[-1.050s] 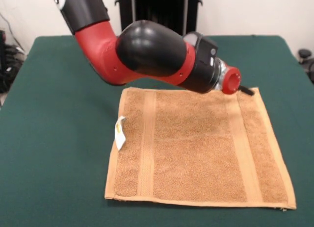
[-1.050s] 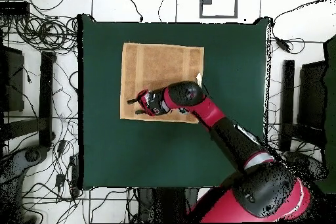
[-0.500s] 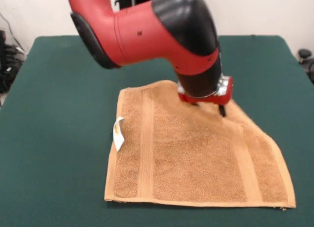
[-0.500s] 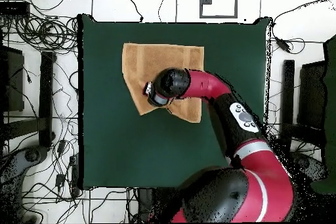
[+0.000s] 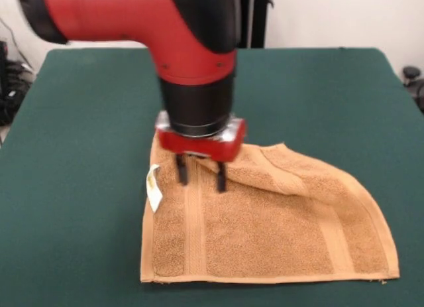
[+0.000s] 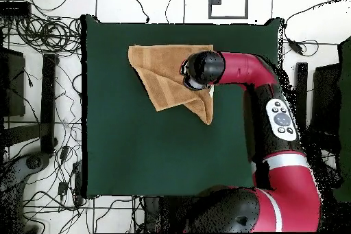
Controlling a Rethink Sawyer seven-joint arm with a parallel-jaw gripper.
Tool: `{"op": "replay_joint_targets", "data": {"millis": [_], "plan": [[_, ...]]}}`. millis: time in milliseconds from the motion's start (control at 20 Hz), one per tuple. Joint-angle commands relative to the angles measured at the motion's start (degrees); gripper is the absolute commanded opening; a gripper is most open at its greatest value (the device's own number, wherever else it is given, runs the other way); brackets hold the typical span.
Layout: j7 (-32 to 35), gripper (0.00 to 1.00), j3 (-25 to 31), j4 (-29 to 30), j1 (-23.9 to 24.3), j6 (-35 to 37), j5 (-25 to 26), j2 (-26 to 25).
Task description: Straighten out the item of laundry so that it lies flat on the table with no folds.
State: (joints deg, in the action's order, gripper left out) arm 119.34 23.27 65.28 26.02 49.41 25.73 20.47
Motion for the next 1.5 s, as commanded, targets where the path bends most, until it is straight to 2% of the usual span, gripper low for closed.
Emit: {"op": "replay_joint_targets", "data": {"millis": [50, 500, 650, 950, 1100, 1150, 1500], "plan": [[-0.1, 1.00, -1.7, -9.3, -2.0, 7.8, -0.3, -4.0], [-3.0, 1.00, -0.4, -16.8, -2.5, 13.1, -2.0, -7.5], [0.6, 1.00, 2.0, -15.9, -1.0, 19.1, -8.8, -10.4], [0.1, 1.00, 3.6, -17.4, -0.5, 22.6, -15.5, -14.5], [-2.1, 1.00, 2.0, -10.7, 3.6, 20.6, -17.7, -11.0], [-2.0, 1.00, 1.8, -5.1, 4.8, 17.8, -18.7, -9.0], [-2.8, 1.00, 1.9, -4.2, 5.5, 19.4, -21.3, -10.1]]}}
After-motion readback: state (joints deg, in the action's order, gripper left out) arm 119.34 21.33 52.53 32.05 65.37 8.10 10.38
